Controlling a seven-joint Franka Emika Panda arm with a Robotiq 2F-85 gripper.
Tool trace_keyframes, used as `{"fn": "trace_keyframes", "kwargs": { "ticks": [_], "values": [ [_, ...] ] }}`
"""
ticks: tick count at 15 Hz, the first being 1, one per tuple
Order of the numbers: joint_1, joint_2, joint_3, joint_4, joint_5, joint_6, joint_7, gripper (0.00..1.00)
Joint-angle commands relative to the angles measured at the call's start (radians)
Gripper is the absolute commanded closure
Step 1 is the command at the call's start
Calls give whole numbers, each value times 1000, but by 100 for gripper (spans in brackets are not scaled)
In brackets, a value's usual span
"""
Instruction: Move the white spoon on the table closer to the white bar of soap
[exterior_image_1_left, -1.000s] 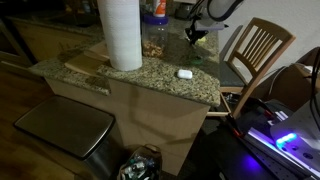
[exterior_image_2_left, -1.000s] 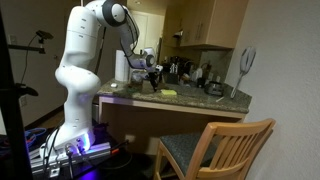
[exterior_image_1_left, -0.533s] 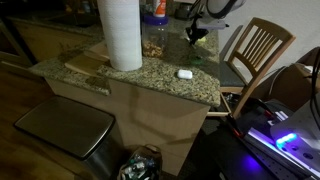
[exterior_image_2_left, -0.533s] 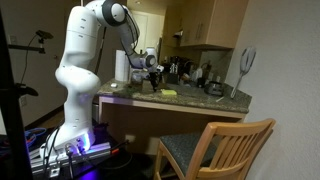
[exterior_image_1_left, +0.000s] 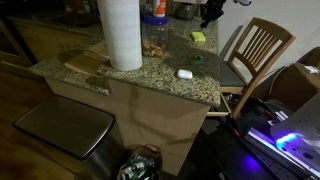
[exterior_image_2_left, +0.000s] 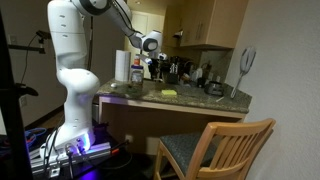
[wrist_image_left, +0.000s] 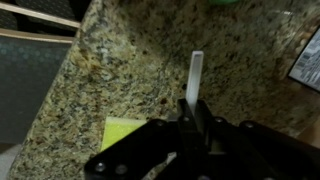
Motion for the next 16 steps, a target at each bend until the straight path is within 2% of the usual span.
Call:
{"fn": "trace_keyframes", "kwargs": {
  "ticks": [1, 4, 8, 9, 10, 13, 14, 16],
  "values": [
    [-22, -187, -53, -68, 69, -233, -210, 97],
    [-16, -307, -104, -133, 64, -372, -402, 97],
    [25, -408, -117, -271, 74, -366, -603, 97],
    [-1, -358, -107, -192, 56, -380, -520, 97],
    [5, -372, -106, -214, 55, -378, -527, 89],
    [3, -370, -106, -204, 55, -378, -522, 89],
    [3, -370, -106, -203, 55, -378, -522, 97],
    [53, -374, -93, -215, 83, -389, -587, 97]
  ]
}}
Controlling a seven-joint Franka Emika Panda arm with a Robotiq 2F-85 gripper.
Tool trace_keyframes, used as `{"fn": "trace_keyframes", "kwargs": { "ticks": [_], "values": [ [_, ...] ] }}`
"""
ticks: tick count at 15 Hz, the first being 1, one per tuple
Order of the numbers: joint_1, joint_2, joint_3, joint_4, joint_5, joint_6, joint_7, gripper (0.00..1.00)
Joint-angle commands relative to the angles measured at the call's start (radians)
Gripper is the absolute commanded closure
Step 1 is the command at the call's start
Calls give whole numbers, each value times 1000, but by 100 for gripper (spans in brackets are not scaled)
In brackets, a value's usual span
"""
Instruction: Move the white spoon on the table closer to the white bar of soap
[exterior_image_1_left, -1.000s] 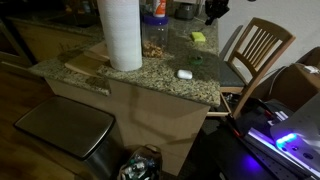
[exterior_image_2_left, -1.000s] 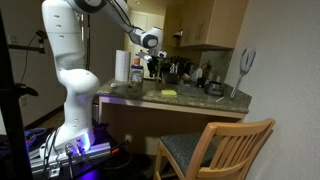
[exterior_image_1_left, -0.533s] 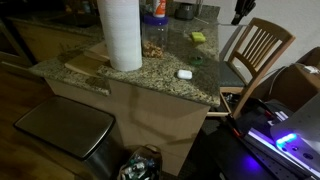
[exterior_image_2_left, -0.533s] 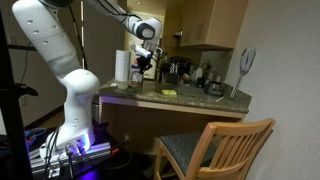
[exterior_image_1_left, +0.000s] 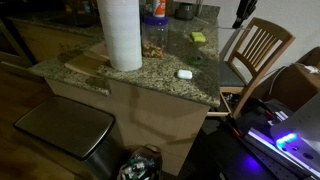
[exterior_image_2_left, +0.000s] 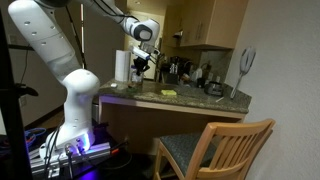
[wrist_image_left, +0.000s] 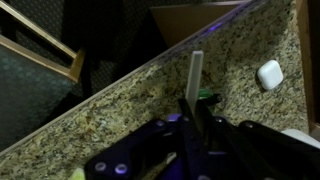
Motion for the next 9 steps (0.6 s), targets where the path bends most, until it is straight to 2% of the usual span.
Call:
{"fn": "trace_keyframes", "kwargs": {
  "ticks": [1, 5, 9],
  "values": [
    [74, 5, 23, -8, 50, -5, -94, 97],
    [176, 42, 84, -2, 106, -1, -152, 97],
    [198, 118, 173, -22, 46, 55, -88, 97]
  ]
}}
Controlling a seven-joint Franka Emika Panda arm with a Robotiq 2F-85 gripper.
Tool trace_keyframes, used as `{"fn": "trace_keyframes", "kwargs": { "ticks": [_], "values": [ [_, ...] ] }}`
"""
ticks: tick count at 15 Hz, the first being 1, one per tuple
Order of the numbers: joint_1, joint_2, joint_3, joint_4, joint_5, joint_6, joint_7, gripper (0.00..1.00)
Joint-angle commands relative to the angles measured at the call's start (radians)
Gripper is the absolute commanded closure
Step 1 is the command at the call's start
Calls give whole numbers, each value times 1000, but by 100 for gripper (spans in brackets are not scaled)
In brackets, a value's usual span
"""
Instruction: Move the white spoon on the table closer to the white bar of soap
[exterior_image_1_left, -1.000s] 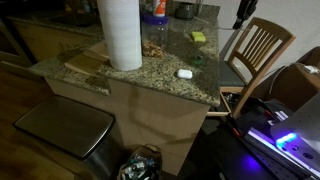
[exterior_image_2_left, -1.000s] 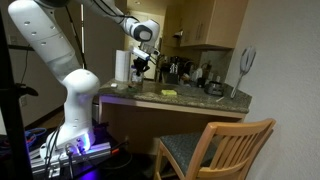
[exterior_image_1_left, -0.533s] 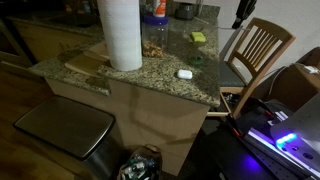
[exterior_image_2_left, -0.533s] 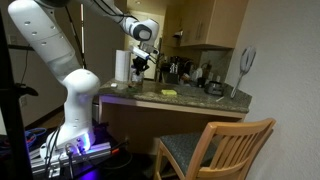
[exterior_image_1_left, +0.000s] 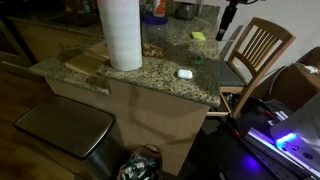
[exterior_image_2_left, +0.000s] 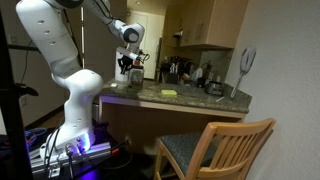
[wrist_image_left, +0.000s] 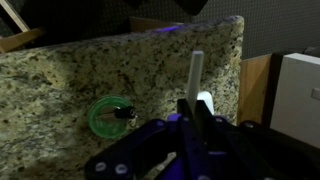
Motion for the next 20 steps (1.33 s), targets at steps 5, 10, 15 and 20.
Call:
{"fn": "trace_keyframes", "kwargs": {
  "ticks": [5, 10, 15, 20],
  "values": [
    [-3, 76, 53, -5, -21, 27, 11, 97],
    [13, 94, 114, -73, -26, 167, 69, 97],
    [20, 106, 165, -100, -53, 269, 161, 97],
    [18, 134, 205, -95, -127, 333, 229, 97]
  ]
}}
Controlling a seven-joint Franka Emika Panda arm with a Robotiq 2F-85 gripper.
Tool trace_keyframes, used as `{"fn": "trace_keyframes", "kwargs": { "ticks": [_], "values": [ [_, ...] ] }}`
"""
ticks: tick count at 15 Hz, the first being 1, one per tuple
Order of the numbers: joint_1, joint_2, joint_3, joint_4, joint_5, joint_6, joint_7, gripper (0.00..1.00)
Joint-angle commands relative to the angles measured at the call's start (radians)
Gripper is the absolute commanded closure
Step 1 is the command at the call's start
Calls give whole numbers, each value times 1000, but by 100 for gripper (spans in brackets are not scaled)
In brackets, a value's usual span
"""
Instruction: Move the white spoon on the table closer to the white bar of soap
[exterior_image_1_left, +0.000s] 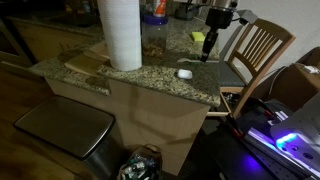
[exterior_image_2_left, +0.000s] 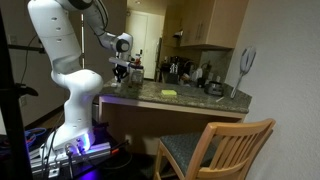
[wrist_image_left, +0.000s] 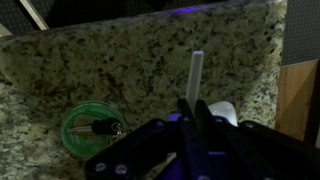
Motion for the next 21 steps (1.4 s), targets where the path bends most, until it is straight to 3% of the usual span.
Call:
{"fn": "trace_keyframes", "kwargs": {
  "ticks": [1, 4, 12, 13, 15, 21],
  "values": [
    [-4, 36, 33, -6, -91, 90, 67, 97],
    [-5, 61, 45, 4, -165, 92, 113, 97],
    [7, 100, 40, 21, -168, 42, 110, 97],
    [8, 102, 39, 24, -164, 26, 108, 64],
    [10, 103, 38, 24, -155, 16, 104, 57],
    [20, 104, 35, 12, -106, 82, 107, 16]
  ]
}}
